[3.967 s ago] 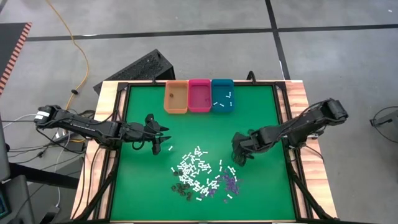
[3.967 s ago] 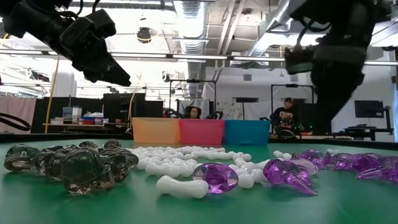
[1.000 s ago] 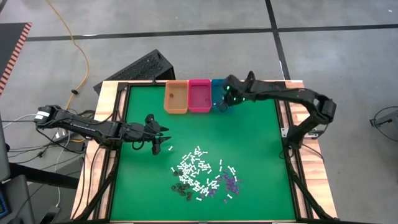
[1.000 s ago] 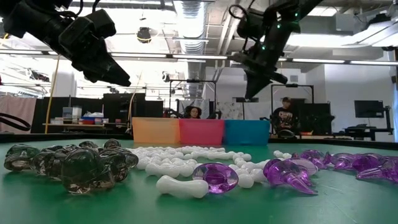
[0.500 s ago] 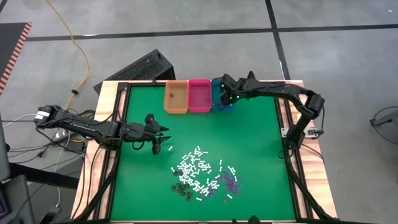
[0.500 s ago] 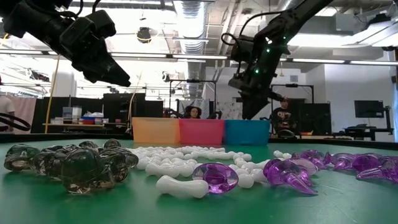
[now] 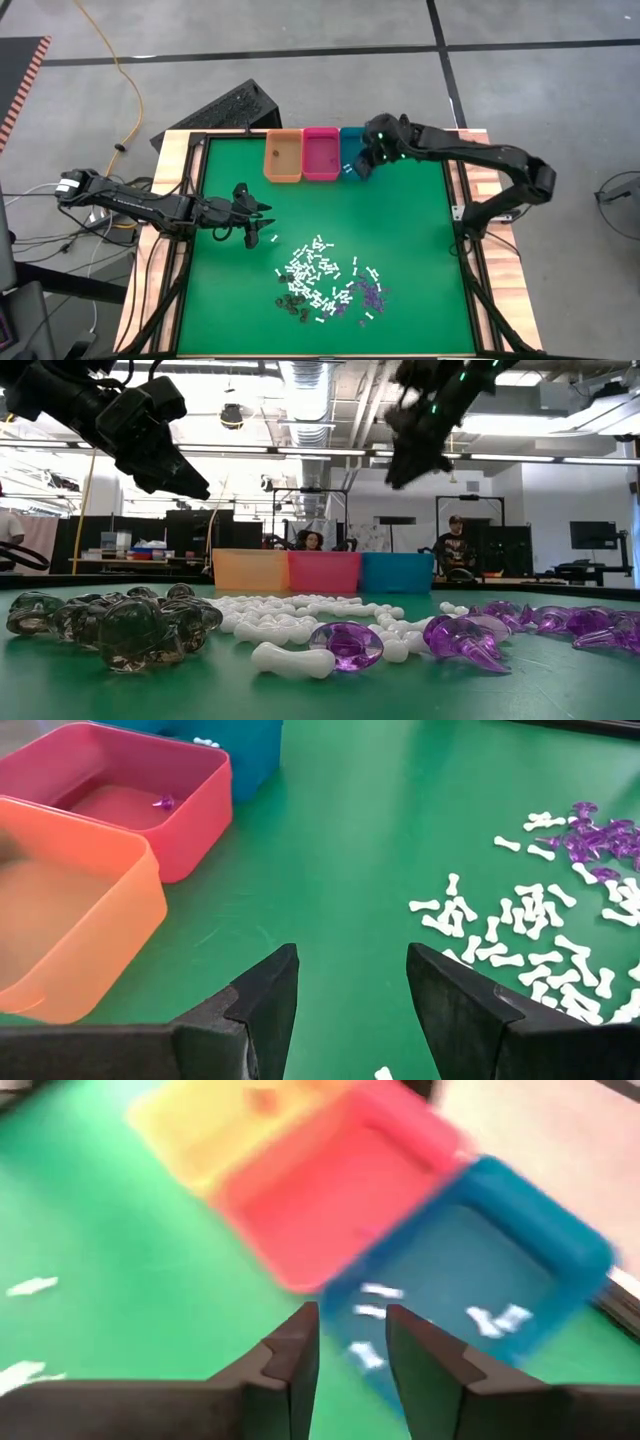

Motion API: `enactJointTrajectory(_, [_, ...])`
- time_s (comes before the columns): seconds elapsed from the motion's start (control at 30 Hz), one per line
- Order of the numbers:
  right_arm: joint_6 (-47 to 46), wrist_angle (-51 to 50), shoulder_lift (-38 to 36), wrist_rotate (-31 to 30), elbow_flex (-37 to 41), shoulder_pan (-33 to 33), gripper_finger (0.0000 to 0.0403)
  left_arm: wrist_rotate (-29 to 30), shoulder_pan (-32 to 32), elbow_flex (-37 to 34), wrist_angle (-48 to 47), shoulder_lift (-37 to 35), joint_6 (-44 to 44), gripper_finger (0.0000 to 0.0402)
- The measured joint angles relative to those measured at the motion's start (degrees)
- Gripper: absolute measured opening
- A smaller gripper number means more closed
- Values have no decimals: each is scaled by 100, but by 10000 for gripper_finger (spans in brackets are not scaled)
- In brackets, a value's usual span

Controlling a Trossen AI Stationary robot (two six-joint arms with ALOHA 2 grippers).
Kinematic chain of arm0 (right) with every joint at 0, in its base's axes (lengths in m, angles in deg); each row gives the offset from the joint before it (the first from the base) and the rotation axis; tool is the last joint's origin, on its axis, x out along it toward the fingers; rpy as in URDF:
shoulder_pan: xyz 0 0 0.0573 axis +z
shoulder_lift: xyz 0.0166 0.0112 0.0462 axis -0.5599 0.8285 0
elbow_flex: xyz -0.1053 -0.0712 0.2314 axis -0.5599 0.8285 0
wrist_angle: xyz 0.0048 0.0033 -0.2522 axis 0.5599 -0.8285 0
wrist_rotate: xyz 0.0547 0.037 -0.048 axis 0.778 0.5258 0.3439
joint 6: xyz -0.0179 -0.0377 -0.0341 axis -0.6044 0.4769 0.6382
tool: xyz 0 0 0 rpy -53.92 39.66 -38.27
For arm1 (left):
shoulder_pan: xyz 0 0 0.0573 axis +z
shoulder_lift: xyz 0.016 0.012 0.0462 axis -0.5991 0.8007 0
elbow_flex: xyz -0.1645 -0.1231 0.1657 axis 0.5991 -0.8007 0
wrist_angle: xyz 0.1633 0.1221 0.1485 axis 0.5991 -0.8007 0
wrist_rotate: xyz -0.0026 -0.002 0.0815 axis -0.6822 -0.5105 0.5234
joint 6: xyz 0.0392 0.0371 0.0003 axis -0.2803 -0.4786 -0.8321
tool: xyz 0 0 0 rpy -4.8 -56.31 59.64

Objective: Sort Halloween decoration
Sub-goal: Put the white bone toy into the blue bin

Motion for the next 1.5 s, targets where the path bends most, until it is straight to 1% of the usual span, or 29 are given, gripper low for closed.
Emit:
enactJointTrajectory(0.1, [-40,-120,-201,251,-2,516,143,0,0,0,8,1,2,179])
enactJointTrajectory(0.27, [-828,-591,-301,283,-2,1597,143,0,0,0,1,0,84,179])
enactJointTrajectory(0.5, [-2570,-1536,161,51,-2,2996,143,15,0,0,4,0,74,179])
enactJointTrajectory(0.67, [-3669,-2073,592,31,0,3702,143,17,0,0,2,0,96,179])
enactJointTrajectory(0.8, [-4249,-2071,914,33,0,4137,143,22,0,0,-1,0,94,179])
enactJointTrajectory(0.9, [-4309,-1835,1165,63,2,4259,143,23,0,0,4,0,94,179])
enactJointTrajectory(1.0, [-4539,-1407,1438,174,2,4128,143,13,0,0,20,0,111,179])
enactJointTrajectory(1.1, [-4749,-772,1782,227,0,3994,143,-54,-2,0,23,0,202,179])
enactJointTrajectory(1.2, [-4887,-353,2097,245,0,3963,143,-57,-2,0,17,0,234,179])
enactJointTrajectory(1.3, [-5029,-404,2283,287,0,3964,143,-57,-2,0,14,0,229,179])
enactJointTrajectory(1.5, [-5351,-860,2210,130,2,3933,143,-58,-2,0,-5,0,138,179])
